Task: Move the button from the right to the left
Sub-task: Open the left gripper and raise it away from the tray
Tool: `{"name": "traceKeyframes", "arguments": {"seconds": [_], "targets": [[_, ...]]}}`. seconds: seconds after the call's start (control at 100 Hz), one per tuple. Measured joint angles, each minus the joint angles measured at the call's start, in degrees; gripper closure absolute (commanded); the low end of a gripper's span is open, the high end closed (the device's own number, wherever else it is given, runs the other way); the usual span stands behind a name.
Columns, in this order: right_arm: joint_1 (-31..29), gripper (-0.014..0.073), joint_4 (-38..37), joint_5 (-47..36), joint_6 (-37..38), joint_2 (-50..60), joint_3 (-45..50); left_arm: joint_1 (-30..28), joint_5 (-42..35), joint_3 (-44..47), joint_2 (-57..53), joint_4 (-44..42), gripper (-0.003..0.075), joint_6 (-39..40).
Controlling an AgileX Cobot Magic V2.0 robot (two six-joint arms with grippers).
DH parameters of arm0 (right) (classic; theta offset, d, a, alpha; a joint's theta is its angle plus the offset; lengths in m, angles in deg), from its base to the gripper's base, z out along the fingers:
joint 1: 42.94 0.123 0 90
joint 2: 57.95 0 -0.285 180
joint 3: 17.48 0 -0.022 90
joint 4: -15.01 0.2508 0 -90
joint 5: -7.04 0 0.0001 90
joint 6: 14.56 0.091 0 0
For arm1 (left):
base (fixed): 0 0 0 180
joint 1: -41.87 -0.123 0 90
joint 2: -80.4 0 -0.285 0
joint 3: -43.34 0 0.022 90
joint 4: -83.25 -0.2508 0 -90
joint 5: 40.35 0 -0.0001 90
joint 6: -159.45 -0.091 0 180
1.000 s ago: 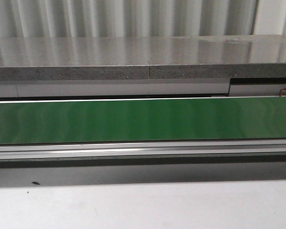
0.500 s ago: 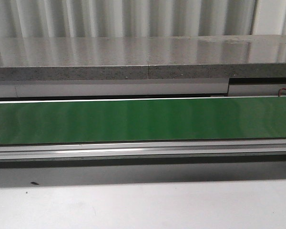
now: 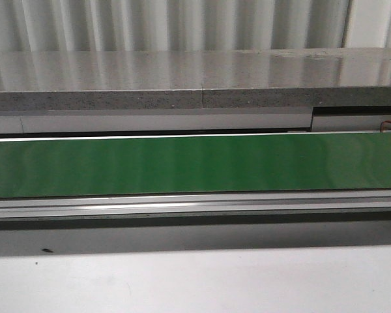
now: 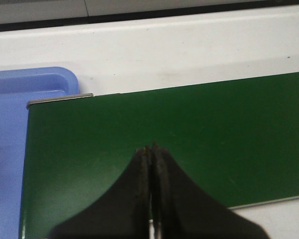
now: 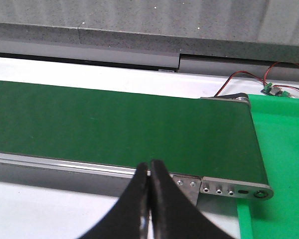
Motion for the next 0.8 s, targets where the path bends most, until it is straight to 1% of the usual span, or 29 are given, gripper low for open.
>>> {"name": "traceKeyframes", "arguments": {"seconds": [0.2, 0.48, 0.62, 0.8], "targets": [[0.00, 0.0662, 0.00, 0.00, 0.00, 0.00, 0.00, 2.89, -3.12, 7.74, -14.36, 0.54, 0.0741, 0.00], [0.00, 0.0662, 0.00, 0.00, 0.00, 0.00, 0.00, 3.03, -5.07, 14.39, -32.13, 1.60, 0.0741, 0.08], [0.00, 0.0662, 0.00, 0.00, 0.00, 0.00, 0.00, 3.03, -5.74, 16.99, -38.29, 1.60, 0.0741, 0.08], [0.00, 0.0662, 0.00, 0.00, 0.00, 0.00, 0.00, 3.03, -5.86, 20.73, -43.24, 1.60, 0.0741, 0.08]]}}
